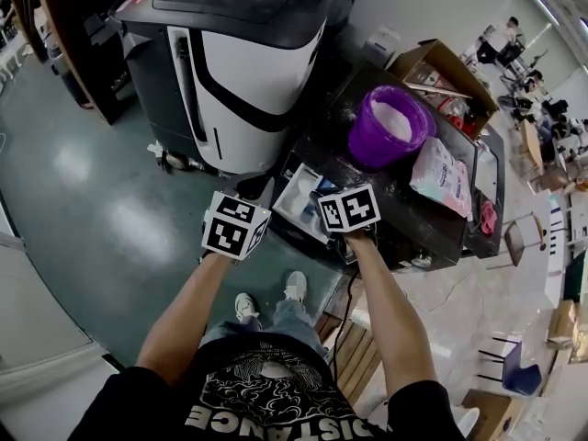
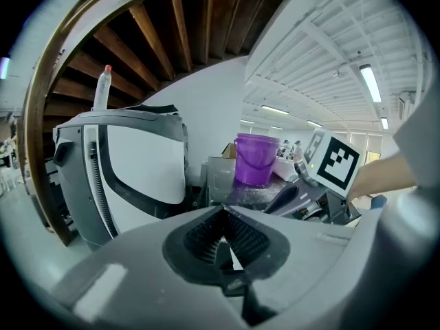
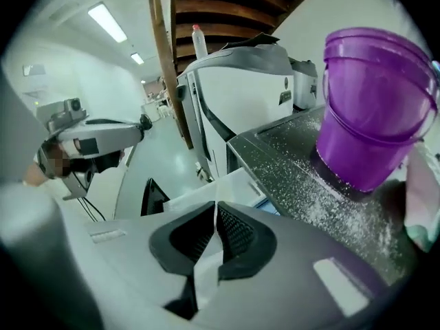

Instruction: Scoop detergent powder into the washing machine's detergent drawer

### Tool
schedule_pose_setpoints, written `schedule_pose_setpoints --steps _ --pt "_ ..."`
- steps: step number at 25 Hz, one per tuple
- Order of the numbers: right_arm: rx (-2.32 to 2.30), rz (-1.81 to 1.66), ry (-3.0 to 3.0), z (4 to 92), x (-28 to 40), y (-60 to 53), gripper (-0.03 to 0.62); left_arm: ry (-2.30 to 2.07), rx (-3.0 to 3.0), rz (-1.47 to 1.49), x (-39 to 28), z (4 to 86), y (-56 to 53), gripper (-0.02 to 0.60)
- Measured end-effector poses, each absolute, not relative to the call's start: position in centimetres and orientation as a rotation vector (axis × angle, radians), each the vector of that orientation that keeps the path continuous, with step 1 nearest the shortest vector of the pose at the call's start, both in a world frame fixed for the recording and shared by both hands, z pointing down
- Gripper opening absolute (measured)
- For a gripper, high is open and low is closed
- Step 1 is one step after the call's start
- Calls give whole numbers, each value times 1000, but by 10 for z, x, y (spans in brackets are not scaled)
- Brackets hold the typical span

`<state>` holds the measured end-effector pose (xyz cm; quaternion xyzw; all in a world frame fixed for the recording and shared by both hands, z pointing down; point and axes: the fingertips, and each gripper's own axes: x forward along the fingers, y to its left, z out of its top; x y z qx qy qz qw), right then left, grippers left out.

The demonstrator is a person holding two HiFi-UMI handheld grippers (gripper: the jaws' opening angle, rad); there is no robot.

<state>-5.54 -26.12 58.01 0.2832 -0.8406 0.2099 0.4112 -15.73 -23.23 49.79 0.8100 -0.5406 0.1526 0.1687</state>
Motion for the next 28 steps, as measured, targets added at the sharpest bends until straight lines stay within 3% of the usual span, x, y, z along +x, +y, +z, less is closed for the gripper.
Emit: schedule_pose_setpoints --steps 28 --pt "471 -454 -1955 569 -67 -254 35 -1539 2315 409 -163 491 -234 0"
